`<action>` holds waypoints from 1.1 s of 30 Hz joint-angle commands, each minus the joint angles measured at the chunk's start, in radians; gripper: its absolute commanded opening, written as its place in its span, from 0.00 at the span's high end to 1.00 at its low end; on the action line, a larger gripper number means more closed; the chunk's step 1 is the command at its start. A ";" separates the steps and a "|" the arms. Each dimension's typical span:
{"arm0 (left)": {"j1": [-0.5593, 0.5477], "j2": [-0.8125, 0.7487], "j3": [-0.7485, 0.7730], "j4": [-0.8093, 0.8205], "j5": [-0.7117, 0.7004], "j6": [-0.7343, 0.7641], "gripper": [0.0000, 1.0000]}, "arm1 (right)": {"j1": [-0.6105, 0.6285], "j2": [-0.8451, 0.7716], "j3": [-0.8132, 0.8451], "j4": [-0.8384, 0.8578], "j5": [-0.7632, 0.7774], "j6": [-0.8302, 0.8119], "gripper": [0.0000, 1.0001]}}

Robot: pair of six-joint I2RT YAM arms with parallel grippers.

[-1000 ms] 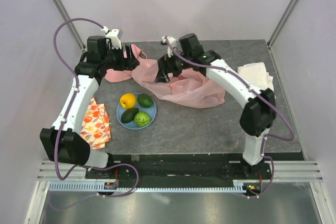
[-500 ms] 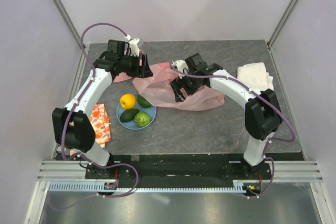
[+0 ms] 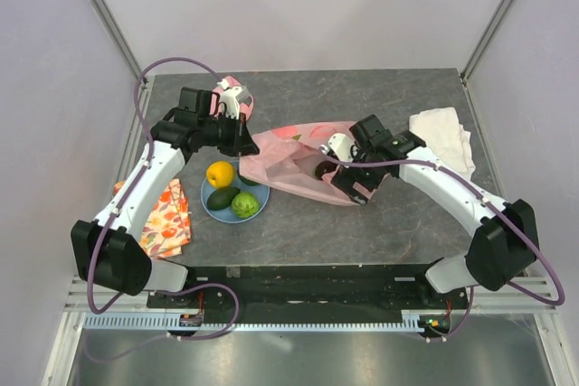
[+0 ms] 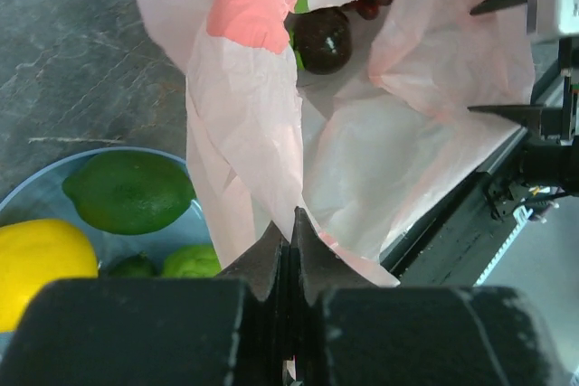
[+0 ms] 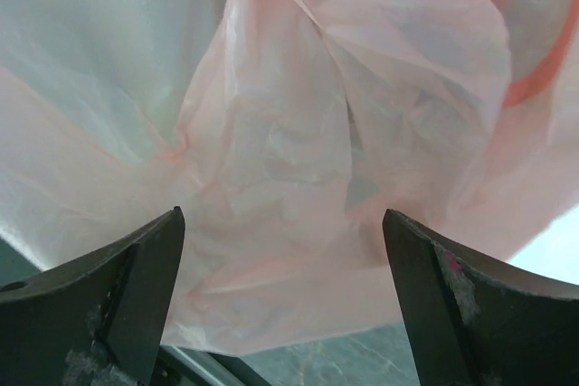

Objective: Take the fake fruits out of the plastic bag
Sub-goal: Adjust the plastic bag at the center of the board, then take out the fake fruit from the plastic bag.

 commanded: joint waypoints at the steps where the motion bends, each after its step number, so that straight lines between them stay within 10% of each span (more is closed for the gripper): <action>1: -0.020 -0.027 -0.009 -0.008 0.073 0.050 0.98 | -0.020 -0.036 0.199 -0.070 -0.086 -0.098 0.02; 11: -0.040 -0.034 -0.002 0.005 0.038 0.055 0.98 | -0.020 0.279 0.442 0.100 -0.489 -0.034 0.19; 20: -0.039 -0.033 -0.002 0.023 0.032 0.055 0.98 | -0.020 0.460 0.413 0.169 -0.388 -0.049 0.28; 33: -0.039 0.006 0.025 0.028 0.032 0.079 0.98 | -0.020 0.498 0.292 0.229 -0.114 -0.018 0.12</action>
